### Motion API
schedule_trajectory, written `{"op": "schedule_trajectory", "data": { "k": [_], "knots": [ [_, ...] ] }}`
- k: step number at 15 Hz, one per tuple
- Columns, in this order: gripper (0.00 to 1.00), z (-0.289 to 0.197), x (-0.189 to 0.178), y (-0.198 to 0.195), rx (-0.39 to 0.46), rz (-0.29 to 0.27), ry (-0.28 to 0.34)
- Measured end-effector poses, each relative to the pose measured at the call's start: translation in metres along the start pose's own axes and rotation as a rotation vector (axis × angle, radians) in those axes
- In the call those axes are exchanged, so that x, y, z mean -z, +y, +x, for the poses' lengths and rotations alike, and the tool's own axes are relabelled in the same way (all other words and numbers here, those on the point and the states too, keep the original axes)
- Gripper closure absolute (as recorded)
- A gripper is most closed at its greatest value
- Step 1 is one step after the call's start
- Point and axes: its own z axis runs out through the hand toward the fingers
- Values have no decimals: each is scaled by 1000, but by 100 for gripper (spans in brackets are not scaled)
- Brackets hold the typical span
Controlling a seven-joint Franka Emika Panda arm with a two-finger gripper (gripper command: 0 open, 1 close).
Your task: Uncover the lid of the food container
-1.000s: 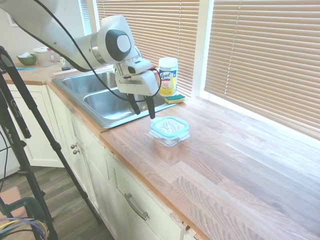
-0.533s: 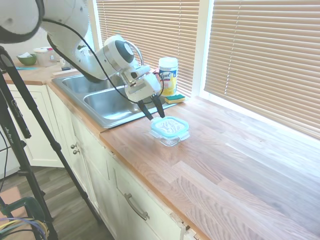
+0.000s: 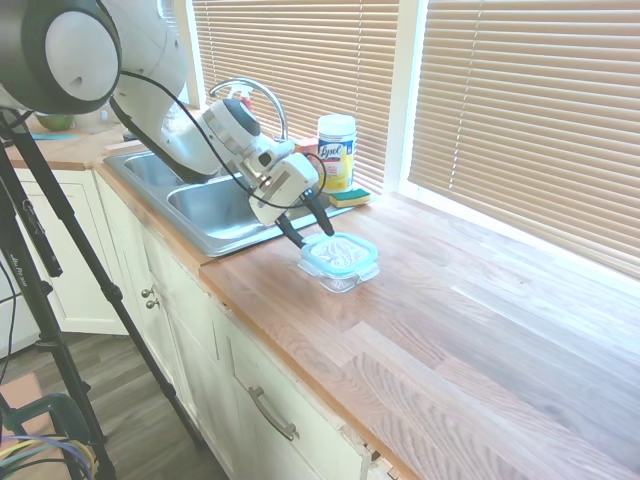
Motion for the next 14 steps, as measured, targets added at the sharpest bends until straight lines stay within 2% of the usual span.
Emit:
{"op": "schedule_trajectory", "data": {
  "k": [1, 4, 14],
  "knots": [
    [100, -1, -2, -1, 6, -15, 4],
    [100, -3, -7, -1, 14, -41, 9],
    [100, 4, -5, -1, 4, -44, 24]
  ]
}}
